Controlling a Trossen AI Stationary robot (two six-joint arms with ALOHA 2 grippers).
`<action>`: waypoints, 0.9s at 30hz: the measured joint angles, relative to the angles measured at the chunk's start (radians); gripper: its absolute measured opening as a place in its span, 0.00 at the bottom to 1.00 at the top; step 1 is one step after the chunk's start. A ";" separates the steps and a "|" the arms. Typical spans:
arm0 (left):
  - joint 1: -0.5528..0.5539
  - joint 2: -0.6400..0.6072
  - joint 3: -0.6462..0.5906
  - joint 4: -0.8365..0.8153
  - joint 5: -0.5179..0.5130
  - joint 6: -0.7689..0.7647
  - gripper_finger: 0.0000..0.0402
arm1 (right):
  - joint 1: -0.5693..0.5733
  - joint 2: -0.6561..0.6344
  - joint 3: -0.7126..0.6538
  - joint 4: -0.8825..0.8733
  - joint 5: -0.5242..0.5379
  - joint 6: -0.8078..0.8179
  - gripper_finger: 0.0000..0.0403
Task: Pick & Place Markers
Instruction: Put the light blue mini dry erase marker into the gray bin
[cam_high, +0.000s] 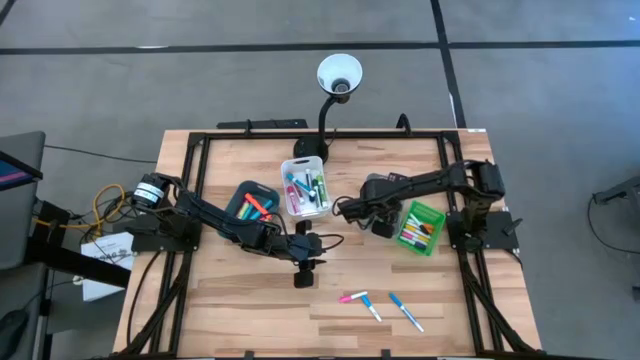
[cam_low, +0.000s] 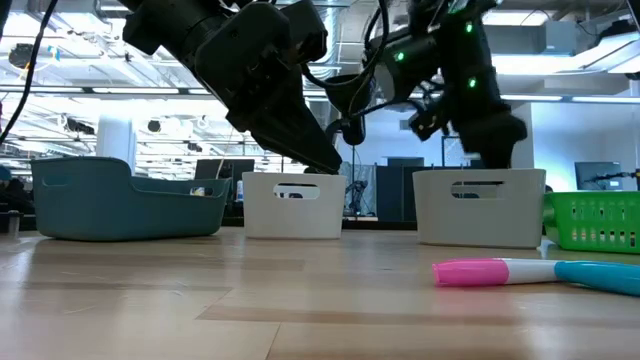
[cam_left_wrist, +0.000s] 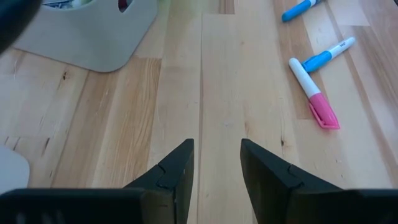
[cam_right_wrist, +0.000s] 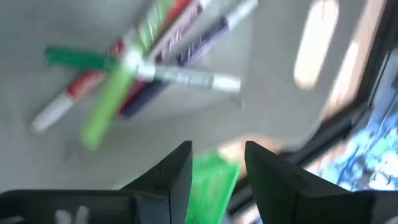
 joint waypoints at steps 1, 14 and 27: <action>0.000 0.000 0.000 0.001 0.000 0.000 0.32 | 0.008 0.000 0.017 -0.038 -0.015 0.030 0.35; -0.038 0.008 0.000 0.087 0.165 0.000 0.32 | 0.268 -0.009 0.234 -0.100 -0.241 0.280 0.29; -0.098 0.013 0.000 0.133 0.060 0.023 0.32 | 0.595 -0.005 0.190 0.371 -0.263 0.615 0.28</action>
